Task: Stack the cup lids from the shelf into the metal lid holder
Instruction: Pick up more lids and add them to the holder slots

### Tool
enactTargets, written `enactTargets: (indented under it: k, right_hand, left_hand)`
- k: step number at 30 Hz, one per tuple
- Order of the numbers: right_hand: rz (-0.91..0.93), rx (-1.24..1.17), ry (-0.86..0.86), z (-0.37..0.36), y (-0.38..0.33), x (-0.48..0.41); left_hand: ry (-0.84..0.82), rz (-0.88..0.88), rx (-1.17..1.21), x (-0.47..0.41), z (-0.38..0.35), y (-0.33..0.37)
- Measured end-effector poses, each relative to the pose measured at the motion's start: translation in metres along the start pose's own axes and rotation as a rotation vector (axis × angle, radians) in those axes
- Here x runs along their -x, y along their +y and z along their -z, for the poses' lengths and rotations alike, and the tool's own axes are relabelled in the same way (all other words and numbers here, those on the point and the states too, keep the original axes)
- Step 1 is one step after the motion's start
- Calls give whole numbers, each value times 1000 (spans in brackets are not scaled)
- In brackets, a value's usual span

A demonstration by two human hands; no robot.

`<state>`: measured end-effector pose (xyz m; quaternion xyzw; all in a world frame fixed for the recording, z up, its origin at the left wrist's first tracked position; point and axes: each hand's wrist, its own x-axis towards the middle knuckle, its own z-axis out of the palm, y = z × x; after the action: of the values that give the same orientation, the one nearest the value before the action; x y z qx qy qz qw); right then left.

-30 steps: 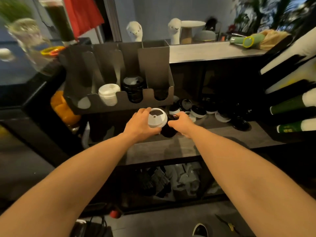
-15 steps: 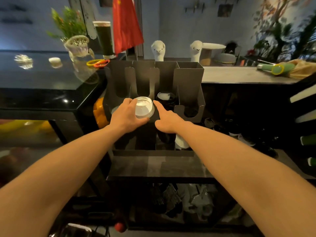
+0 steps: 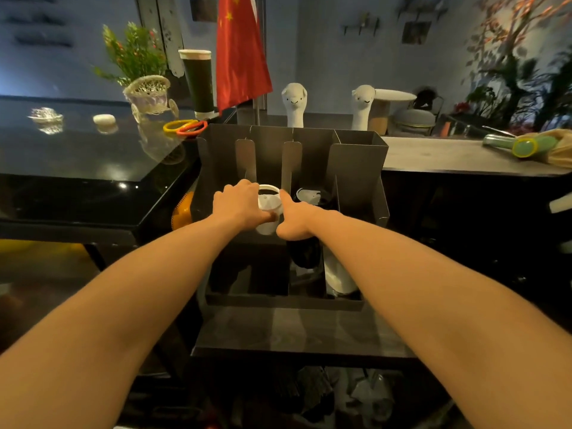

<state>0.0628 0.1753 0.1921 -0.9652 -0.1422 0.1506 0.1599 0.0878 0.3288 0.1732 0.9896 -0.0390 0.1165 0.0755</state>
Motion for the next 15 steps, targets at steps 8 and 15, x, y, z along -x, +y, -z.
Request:
enactTargets:
  k: [8,15]
  right_hand:
    - [-50,-7,-73,-2,5,-20]
    - [-60,11,-73,-2,5,-24]
  left_hand:
    - [-123,12,-19,-16,-16,-3]
    - [-216,15,41,-27,-18,-7]
